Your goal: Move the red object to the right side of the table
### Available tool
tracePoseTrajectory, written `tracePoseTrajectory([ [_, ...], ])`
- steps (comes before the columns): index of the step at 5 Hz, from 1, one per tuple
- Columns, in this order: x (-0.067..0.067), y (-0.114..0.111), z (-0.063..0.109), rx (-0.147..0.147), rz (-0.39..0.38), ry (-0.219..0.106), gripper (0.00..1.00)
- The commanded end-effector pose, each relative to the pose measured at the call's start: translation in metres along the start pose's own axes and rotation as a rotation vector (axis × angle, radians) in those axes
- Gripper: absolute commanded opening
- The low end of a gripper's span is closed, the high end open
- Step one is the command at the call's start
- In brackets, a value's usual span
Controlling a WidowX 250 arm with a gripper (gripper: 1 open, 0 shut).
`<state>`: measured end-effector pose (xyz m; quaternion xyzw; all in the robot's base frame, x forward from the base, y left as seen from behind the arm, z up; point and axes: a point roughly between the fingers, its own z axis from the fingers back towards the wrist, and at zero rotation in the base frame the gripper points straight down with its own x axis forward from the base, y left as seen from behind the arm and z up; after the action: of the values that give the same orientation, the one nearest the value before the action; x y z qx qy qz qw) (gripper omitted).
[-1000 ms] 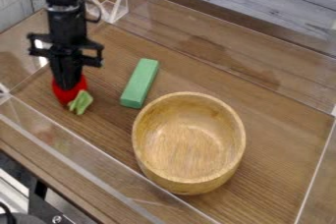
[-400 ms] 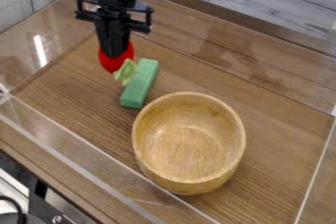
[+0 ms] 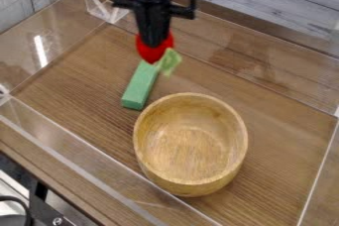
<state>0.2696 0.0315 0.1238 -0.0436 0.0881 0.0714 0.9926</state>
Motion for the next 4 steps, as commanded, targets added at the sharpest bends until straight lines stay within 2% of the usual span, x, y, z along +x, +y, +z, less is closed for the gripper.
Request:
tracePoseTrajectory([
  [1, 0.019, -0.032, 0.015, 0.007, -0.005, -0.091, 0.0],
  [2, 0.035, -0.066, 0.0, 0.007, -0.001, -0.083, 0.0],
  [3, 0.042, -0.071, -0.015, 0.002, 0.031, -0.083, 0.0],
  [4, 0.05, -0.066, -0.026, -0.005, 0.056, -0.095, 1.0],
])
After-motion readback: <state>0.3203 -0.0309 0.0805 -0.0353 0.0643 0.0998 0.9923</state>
